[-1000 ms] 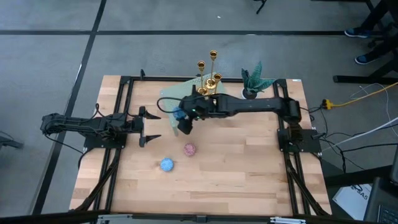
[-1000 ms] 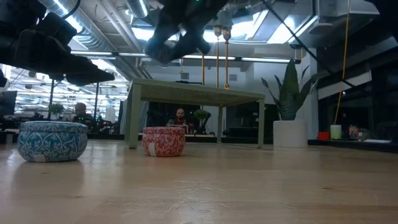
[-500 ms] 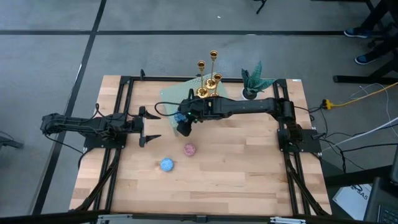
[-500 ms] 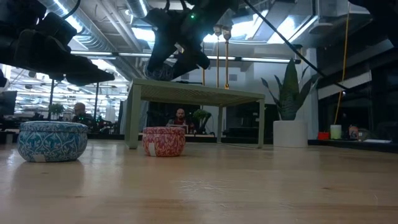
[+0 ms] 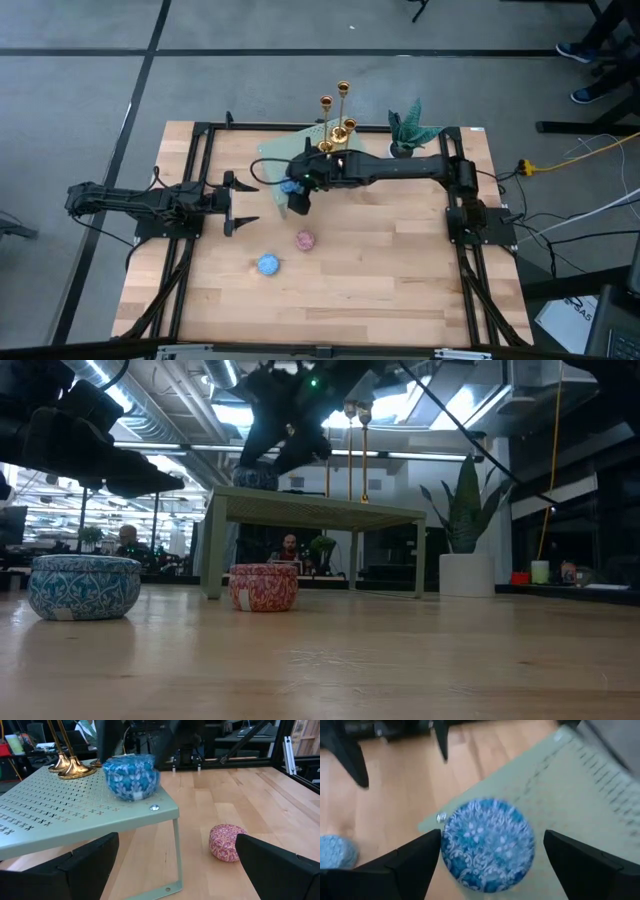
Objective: Pick & Place candle stick holders
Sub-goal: Put the blue scented candle on the shelf, then put the red scented candle on the shelf
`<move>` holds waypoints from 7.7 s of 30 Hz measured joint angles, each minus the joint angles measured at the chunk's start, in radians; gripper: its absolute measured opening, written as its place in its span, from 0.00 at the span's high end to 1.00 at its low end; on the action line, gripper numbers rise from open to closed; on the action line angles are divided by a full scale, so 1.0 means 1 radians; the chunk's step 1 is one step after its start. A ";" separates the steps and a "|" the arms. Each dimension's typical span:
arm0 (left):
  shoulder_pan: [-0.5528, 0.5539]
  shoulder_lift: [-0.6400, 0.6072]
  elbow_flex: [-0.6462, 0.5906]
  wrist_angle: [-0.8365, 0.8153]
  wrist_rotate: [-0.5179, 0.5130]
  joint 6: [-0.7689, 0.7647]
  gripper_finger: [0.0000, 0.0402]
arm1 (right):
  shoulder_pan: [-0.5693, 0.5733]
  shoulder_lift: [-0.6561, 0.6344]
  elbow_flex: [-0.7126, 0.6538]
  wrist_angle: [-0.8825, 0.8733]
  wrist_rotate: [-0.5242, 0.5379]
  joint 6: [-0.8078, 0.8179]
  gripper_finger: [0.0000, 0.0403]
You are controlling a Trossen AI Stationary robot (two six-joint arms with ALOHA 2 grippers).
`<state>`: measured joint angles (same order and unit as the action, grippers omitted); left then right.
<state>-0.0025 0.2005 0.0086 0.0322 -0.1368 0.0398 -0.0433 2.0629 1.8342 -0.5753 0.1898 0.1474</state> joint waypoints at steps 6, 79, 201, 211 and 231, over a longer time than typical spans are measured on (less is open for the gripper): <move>0.000 0.000 0.000 0.000 0.000 0.000 0.00 | 0.009 -0.052 0.001 0.018 0.050 -0.033 0.11; 0.000 0.000 0.000 0.000 0.000 0.000 0.00 | 0.011 -0.098 -0.100 0.157 0.106 -0.391 0.99; 0.000 0.000 0.000 0.000 0.000 0.000 0.00 | 0.182 0.102 -0.009 -0.124 -0.280 -0.417 0.02; 0.000 0.000 0.000 0.000 0.000 0.000 0.00 | 0.179 0.101 -0.033 -0.092 -0.279 -0.384 0.02; 0.000 0.000 0.000 0.000 0.000 0.000 0.00 | 0.180 0.102 -0.324 0.194 -0.241 -0.348 0.02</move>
<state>-0.0025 0.2007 0.0084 0.0325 -0.1368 0.0395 0.1364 2.1653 1.5097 -0.3818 -0.0513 -0.2007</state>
